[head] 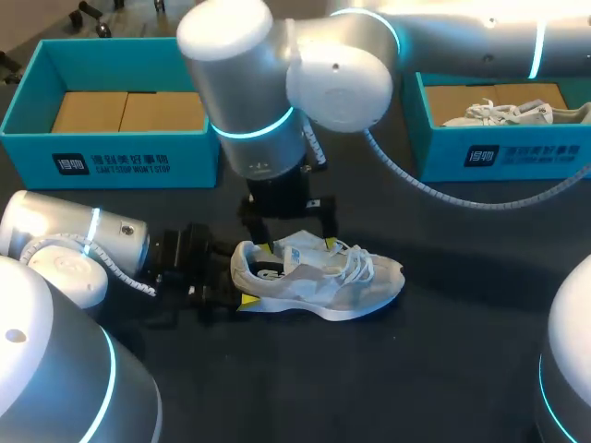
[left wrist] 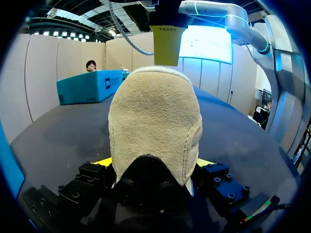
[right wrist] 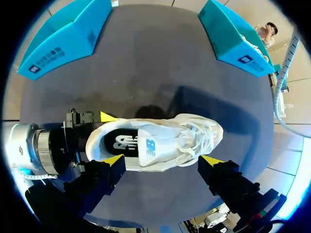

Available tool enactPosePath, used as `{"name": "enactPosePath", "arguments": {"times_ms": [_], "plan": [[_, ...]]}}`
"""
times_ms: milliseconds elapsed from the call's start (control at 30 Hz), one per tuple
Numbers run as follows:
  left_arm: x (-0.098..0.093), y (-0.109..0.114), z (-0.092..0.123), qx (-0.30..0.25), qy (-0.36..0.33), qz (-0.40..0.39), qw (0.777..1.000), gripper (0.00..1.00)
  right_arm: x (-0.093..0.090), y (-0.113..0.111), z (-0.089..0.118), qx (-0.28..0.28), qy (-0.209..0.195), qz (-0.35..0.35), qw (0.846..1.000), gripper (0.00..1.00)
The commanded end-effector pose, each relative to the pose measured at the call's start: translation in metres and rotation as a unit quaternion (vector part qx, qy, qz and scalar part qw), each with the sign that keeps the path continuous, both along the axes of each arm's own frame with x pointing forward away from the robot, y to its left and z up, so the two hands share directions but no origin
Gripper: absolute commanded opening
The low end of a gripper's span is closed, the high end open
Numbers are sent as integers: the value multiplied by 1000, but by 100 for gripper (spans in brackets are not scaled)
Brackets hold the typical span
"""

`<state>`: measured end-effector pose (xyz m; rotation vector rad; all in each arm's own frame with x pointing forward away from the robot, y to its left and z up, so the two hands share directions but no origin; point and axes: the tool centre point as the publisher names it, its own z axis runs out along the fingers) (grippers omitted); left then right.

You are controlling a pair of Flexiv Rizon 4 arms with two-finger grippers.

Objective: Take the shoe out of the shoebox, open the shoe tongue, remove and reinsert the insole, then place the shoe into the shoebox

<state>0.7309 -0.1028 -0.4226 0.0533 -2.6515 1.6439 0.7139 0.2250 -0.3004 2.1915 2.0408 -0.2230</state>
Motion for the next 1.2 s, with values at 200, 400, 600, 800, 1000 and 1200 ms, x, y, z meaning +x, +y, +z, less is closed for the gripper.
{"name": "enactPosePath", "arguments": {"times_ms": [200,400,600,800,1000,1200], "plan": [[0,-1,-1,2,1,-1,1000,0,-6,7,-1,-35,-28,-117,992,100],[0,-1,-1,2,1,-1,1000,0,-4,3,-7,-31,-63,-125,990,100],[0,-1,-1,2,1,-1,1000,0,1,1,-15,-19,-63,-124,990,100],[0,-1,-1,2,1,-1,1000,0,6,5,-26,-22,-62,-121,990,100],[0,-1,-1,2,1,-1,1000,0,8,7,-37,-43,-71,-135,987,100],[0,-1,-1,2,1,-1,1000,0,6,3,-47,-62,-81,-154,983,100]]}}
